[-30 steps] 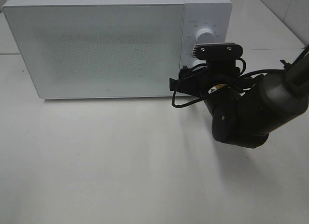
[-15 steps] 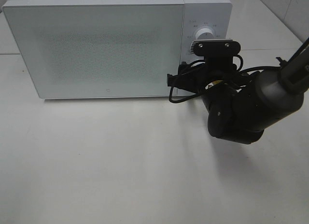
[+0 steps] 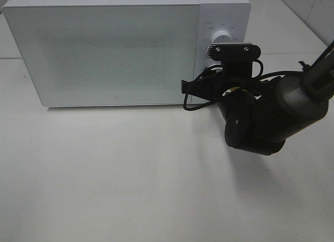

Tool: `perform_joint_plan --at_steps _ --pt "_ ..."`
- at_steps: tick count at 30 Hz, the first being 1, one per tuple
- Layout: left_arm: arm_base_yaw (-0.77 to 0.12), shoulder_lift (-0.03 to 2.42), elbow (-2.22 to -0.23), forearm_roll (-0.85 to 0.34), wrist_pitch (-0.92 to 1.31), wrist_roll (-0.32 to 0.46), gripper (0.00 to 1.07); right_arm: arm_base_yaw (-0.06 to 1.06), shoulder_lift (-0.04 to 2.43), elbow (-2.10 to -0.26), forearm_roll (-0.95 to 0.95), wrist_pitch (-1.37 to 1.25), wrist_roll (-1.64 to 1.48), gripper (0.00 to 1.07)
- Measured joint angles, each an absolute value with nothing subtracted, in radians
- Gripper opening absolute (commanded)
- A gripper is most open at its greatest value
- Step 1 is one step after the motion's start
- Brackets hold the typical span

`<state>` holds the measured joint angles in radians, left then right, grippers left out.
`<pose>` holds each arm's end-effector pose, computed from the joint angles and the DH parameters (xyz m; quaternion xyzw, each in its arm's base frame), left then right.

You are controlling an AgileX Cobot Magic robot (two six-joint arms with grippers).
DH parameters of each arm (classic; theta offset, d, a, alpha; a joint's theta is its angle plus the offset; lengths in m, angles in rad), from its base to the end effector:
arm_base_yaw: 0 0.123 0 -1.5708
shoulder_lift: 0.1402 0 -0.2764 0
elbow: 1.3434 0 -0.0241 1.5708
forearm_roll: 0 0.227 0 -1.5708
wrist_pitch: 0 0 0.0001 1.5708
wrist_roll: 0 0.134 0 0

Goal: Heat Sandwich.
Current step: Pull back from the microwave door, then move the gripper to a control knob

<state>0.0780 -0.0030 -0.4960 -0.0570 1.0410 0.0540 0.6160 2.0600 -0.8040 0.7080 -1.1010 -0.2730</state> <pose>0.0226 -0.0048 0.2477 -0.0094 0.8479 0.0065 0.5300 0.3558 0.1567 0.1266 -0.0007 0.7588 -0.0077 0.6513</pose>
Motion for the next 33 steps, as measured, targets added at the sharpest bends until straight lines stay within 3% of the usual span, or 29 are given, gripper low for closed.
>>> perform_joint_plan --at_steps 23,33 --pt "0.078 -0.003 -0.496 -0.057 1.041 0.054 0.97 0.616 2.06 -0.804 0.708 -1.101 -0.262 0.08" --pt "0.078 -0.003 -0.496 -0.057 1.041 0.054 0.97 0.616 2.062 -0.804 0.706 -1.115 -0.014 0.08"
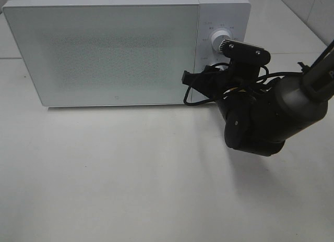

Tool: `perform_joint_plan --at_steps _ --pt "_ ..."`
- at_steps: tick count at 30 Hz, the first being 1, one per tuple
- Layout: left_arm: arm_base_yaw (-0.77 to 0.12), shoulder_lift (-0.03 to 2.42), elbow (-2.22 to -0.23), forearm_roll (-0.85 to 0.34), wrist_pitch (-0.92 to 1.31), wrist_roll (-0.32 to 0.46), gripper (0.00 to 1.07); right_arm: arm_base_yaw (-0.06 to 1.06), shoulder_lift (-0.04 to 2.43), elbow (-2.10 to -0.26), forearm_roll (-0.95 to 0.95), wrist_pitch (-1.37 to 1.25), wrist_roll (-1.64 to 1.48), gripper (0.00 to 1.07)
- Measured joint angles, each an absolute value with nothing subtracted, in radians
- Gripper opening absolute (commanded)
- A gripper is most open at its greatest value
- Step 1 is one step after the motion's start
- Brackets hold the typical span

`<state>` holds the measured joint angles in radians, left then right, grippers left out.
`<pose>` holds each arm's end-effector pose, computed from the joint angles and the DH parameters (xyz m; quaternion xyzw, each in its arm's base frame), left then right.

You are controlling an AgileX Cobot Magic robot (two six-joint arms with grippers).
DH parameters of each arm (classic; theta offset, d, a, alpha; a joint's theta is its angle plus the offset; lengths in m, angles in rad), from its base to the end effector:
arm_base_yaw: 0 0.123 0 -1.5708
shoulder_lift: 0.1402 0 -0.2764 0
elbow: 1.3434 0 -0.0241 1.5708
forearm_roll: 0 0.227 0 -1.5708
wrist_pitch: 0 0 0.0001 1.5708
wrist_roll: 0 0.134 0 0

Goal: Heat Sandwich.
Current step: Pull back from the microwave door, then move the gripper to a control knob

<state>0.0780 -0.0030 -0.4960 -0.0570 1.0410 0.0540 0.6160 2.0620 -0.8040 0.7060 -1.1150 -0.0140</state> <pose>0.0226 -0.0048 0.2477 -0.0094 0.8479 0.0065 0.5300 0.3561 0.1565 0.1276 0.0967 0.7485 0.0756 0.6516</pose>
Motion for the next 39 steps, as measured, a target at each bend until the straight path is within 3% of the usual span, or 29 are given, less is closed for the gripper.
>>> perform_joint_plan --at_steps 17,39 --pt "0.078 -0.003 -0.496 -0.057 1.041 0.054 0.97 0.616 2.07 -0.796 0.685 -1.141 0.452 0.05" --pt "0.078 -0.003 -0.496 -0.057 1.041 0.054 0.97 0.616 2.072 -0.793 0.697 -1.154 1.3 0.06"
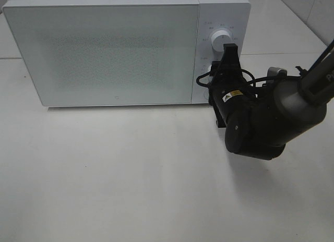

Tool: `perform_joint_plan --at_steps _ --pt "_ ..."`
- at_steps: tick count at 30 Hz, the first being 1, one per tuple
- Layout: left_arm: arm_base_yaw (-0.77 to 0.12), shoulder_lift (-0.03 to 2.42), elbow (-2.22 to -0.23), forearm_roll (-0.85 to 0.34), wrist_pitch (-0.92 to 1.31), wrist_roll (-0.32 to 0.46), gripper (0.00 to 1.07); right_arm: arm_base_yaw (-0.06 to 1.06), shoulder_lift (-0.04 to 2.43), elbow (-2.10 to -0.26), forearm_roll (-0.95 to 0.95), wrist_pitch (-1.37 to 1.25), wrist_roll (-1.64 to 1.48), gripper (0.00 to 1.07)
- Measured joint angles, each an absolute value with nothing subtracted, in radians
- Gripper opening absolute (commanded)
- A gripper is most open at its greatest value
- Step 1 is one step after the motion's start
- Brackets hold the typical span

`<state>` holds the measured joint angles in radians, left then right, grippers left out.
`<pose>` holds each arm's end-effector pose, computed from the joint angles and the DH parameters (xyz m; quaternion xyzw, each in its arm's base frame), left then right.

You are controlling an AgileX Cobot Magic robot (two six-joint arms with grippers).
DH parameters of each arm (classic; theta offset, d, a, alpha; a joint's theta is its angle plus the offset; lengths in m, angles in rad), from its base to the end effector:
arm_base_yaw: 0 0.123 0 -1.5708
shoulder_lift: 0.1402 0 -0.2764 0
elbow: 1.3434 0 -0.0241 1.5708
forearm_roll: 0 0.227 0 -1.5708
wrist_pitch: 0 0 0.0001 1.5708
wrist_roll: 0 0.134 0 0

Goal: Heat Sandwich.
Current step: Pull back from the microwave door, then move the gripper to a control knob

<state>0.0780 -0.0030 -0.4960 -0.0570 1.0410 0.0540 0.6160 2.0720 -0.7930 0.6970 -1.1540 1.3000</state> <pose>0.0226 -0.0048 0.2477 -0.0094 0.8479 0.0065 0.5300 0.3549 0.1549 0.1268 0.5249 0.5318 0.4591 0.4805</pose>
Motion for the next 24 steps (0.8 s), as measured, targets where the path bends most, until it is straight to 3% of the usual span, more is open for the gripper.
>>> perform_joint_plan --at_steps 24 --pt "0.078 -0.003 -0.496 -0.057 1.041 0.054 0.97 0.617 2.072 -0.793 0.7 -1.154 1.388 0.11"
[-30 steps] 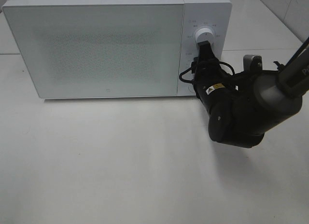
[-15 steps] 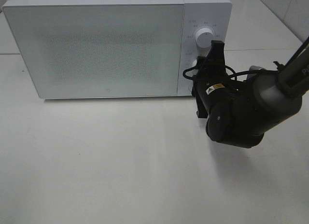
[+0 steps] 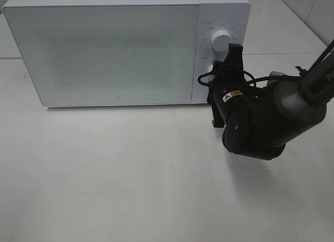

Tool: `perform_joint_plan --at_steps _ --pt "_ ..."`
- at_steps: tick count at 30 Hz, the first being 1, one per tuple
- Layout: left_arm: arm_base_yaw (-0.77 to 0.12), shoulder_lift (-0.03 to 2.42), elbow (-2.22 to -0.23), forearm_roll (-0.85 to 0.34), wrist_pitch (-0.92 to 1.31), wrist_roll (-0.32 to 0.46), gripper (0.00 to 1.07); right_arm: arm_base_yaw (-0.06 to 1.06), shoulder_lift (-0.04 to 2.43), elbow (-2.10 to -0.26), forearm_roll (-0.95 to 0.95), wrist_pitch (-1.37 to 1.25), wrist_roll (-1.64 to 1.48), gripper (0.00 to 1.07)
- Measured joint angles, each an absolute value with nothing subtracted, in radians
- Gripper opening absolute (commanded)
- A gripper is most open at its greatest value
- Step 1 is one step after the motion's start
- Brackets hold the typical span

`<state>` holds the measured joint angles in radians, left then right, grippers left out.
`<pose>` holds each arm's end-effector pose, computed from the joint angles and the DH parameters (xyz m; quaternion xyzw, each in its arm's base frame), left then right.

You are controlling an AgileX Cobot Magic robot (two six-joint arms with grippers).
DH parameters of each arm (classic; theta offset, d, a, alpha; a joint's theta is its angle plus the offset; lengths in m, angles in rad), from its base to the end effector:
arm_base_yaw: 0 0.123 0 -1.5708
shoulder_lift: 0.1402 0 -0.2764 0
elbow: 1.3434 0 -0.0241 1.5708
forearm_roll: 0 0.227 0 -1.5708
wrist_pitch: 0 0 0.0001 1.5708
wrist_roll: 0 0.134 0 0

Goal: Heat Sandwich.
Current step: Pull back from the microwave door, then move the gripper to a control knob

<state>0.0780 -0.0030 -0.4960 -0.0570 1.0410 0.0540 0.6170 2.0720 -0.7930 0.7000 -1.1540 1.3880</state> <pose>0.0226 -0.0048 0.2477 -0.0094 0.8479 0.0065 0.5300 0.3547 0.1549 0.1267 0.5486 0.5076 0.4794 0.4599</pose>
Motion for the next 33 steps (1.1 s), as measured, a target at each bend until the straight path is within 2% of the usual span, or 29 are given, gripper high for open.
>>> perform_joint_plan --at_steps 6,11,14,16,18,21,22,26,33 --pt "0.078 -0.003 -0.496 -0.057 1.041 0.054 0.97 0.617 2.072 -0.793 0.7 -1.154 1.388 0.14" --pt "0.078 -0.003 -0.496 -0.057 1.041 0.054 0.97 0.617 2.072 -0.793 0.701 -1.154 1.385 0.22" --pt "0.078 -0.003 -0.496 -0.057 1.041 0.054 0.97 0.617 2.072 -0.793 0.701 -1.154 1.385 0.3" --pt "0.078 -0.003 -0.496 -0.057 1.041 0.054 0.97 0.617 2.072 -0.793 0.701 -1.154 1.385 0.42" --pt "0.078 -0.003 -0.496 -0.057 1.041 0.054 0.97 0.617 2.072 -0.793 0.701 -1.154 1.385 0.45" --pt "0.078 -0.003 -0.496 -0.057 1.041 0.054 0.97 0.617 2.072 -0.793 0.703 -1.154 1.385 0.59" --pt "0.078 -0.003 -0.496 -0.057 1.041 0.054 0.97 0.617 2.072 -0.793 0.703 -1.154 1.385 0.59" --pt "0.078 -0.003 -0.496 -0.057 1.041 0.054 0.97 0.623 2.072 -0.793 0.711 -1.154 1.385 0.72" --pt "0.078 -0.003 -0.496 -0.057 1.041 0.054 0.97 0.626 2.072 -0.793 0.713 -1.154 1.385 0.74"
